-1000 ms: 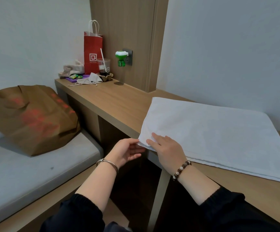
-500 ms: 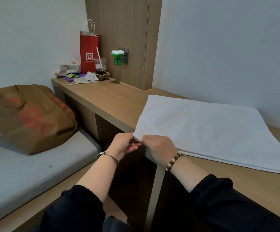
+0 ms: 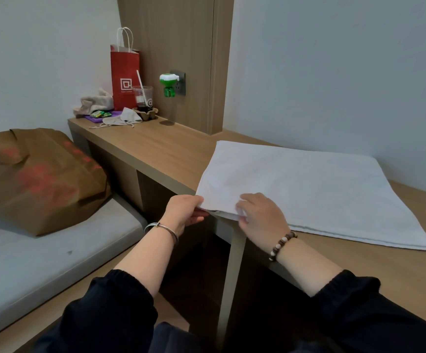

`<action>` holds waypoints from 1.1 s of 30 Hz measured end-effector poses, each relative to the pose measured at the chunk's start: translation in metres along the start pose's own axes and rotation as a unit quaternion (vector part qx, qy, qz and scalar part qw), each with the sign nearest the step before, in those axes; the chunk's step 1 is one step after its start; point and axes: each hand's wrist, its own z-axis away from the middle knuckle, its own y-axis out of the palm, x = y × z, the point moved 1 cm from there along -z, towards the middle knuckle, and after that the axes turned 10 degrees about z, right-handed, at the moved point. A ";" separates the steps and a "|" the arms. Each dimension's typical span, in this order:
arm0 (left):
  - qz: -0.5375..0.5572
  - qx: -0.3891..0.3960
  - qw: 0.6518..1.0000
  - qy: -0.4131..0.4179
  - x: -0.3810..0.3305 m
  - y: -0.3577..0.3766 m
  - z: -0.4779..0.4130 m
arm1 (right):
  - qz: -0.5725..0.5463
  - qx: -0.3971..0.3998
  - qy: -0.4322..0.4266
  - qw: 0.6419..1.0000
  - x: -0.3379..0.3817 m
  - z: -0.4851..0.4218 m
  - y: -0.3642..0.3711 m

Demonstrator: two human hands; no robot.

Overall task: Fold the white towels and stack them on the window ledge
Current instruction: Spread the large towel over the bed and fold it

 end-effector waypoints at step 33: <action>0.317 0.016 0.942 -0.109 0.023 0.021 0.017 | 0.007 0.087 0.045 0.995 -0.019 0.016 -0.014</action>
